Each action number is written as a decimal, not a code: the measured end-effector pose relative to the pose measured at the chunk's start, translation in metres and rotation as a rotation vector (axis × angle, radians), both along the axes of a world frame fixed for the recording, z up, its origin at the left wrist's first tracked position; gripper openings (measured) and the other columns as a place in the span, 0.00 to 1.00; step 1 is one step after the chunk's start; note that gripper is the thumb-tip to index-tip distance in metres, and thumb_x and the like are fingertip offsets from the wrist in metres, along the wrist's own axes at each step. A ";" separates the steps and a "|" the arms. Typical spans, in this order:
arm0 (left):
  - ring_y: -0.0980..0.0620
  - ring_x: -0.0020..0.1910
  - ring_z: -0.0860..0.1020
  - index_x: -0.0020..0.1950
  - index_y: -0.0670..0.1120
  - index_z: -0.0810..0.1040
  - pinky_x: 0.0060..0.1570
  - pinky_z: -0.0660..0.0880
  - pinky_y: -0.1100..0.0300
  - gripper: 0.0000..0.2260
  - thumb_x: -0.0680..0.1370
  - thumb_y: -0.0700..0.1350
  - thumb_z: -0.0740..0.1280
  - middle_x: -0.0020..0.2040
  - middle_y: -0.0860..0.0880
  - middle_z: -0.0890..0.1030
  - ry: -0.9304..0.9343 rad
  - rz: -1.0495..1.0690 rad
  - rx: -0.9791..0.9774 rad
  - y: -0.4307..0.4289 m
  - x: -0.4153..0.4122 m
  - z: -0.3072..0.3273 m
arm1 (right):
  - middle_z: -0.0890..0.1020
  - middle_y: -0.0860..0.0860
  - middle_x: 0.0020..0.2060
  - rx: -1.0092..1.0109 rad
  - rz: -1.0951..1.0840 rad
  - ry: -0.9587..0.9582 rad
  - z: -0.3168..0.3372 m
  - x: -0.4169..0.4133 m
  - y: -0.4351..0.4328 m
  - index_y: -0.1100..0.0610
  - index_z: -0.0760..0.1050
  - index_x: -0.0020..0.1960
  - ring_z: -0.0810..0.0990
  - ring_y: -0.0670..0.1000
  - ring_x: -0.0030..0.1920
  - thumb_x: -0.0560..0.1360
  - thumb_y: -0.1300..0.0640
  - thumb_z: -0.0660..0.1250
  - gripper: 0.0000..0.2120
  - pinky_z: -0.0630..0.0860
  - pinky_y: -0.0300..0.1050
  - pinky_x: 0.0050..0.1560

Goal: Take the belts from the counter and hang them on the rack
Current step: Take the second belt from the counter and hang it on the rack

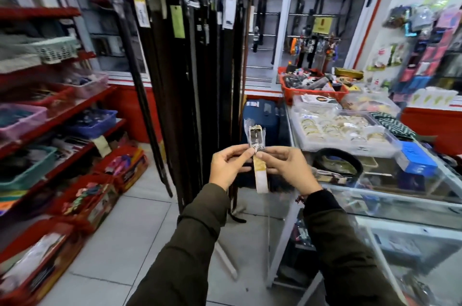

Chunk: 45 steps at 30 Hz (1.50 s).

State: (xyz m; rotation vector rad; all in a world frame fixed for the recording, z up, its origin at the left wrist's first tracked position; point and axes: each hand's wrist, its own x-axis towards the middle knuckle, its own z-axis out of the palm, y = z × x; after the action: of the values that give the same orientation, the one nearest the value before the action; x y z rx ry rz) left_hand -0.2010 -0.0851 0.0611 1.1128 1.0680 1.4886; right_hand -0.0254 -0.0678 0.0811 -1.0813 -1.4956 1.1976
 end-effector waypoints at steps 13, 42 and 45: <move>0.55 0.49 0.87 0.53 0.48 0.85 0.47 0.83 0.62 0.07 0.78 0.38 0.73 0.47 0.52 0.89 -0.077 0.229 0.248 -0.010 -0.077 0.064 | 0.89 0.51 0.48 0.397 0.063 0.029 0.065 -0.099 0.004 0.56 0.85 0.58 0.88 0.49 0.51 0.76 0.61 0.74 0.11 0.84 0.42 0.53; 0.41 0.59 0.84 0.64 0.37 0.81 0.54 0.83 0.55 0.14 0.78 0.38 0.72 0.60 0.37 0.84 -0.225 0.407 0.543 0.065 -0.216 0.308 | 0.88 0.57 0.43 0.570 0.084 0.432 0.294 -0.287 0.099 0.64 0.84 0.55 0.88 0.49 0.41 0.75 0.62 0.75 0.10 0.85 0.39 0.39; 0.41 0.59 0.84 0.64 0.37 0.81 0.52 0.84 0.58 0.14 0.79 0.39 0.72 0.59 0.37 0.85 -0.197 0.398 0.534 0.073 -0.223 0.315 | 0.88 0.56 0.43 0.569 0.033 0.419 0.300 -0.293 0.107 0.63 0.85 0.54 0.88 0.49 0.41 0.74 0.61 0.76 0.10 0.85 0.42 0.40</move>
State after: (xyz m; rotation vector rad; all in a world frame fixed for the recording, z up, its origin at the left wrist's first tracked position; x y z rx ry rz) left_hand -0.4240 -0.0119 0.3760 1.1131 0.8008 2.2417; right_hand -0.3188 0.0395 0.3807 -0.3964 -1.3948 0.8665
